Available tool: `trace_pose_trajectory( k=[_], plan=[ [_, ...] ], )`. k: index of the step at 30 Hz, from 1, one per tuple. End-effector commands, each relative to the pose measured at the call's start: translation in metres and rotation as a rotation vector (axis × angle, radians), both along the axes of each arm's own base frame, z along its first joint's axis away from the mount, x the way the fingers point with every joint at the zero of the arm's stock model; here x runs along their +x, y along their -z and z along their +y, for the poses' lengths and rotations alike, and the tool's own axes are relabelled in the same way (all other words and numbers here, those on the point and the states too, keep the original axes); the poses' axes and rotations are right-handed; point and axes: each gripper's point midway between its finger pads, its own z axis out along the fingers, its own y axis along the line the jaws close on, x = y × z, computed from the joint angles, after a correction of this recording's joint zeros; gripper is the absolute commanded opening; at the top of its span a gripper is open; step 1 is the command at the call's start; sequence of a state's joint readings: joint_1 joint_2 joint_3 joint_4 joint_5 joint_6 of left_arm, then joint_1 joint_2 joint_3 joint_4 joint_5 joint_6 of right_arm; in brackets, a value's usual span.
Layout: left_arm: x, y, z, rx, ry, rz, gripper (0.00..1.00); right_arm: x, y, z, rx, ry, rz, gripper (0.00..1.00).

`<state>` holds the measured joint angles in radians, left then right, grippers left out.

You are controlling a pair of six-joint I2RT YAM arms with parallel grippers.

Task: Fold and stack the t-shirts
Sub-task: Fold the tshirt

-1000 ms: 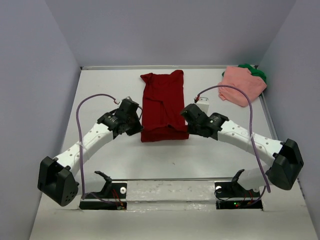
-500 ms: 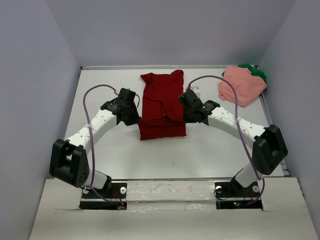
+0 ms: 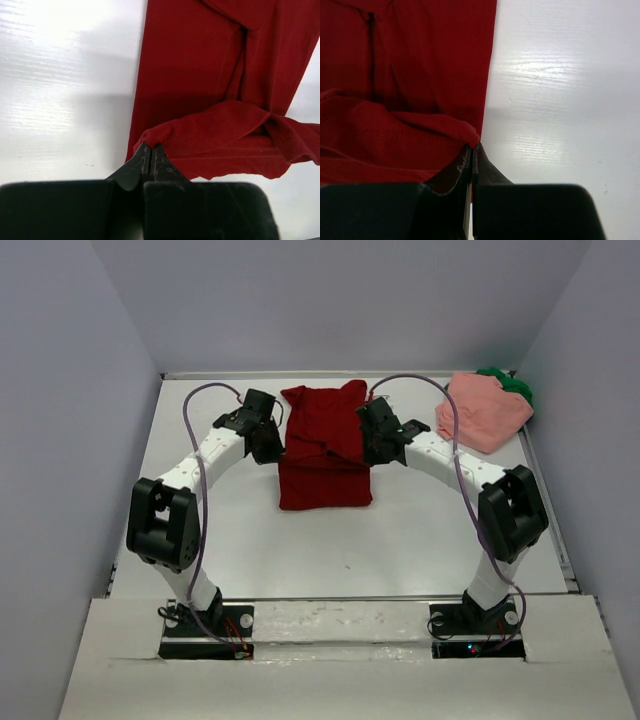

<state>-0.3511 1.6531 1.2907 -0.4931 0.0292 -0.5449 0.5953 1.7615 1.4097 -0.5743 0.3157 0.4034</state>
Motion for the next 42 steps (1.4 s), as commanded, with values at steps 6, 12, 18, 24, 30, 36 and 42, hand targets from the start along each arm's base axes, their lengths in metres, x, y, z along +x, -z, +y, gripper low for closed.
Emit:
trace_pose_trajectory(
  k=[6,12,18,24,30,36,42],
  plan=[
    [0.034,-0.014,0.013,0.092,0.006,-0.038,0.0,0.043,-0.009,-0.018,-0.037,-0.002,-0.045,0.0],
    [0.043,-0.003,0.009,0.096,0.012,-0.009,0.0,0.061,-0.01,-0.018,-0.024,-0.023,-0.045,0.0],
    [0.055,0.001,0.007,0.116,0.012,-0.002,0.0,0.074,-0.001,-0.015,-0.012,-0.05,-0.023,0.0],
    [0.071,-0.002,0.003,0.123,0.011,-0.005,0.0,0.087,0.01,-0.013,0.0,-0.064,-0.001,0.0],
    [0.079,0.0,0.001,0.124,0.011,-0.001,0.0,0.096,0.025,-0.017,-0.006,-0.059,0.023,0.0],
    [0.085,0.011,-0.003,0.119,0.021,0.012,0.0,0.105,0.033,-0.018,0.008,-0.064,0.035,0.0],
    [0.091,0.022,-0.011,0.099,0.056,0.008,0.0,0.113,0.037,-0.015,0.024,-0.089,0.044,0.0]
  ],
)
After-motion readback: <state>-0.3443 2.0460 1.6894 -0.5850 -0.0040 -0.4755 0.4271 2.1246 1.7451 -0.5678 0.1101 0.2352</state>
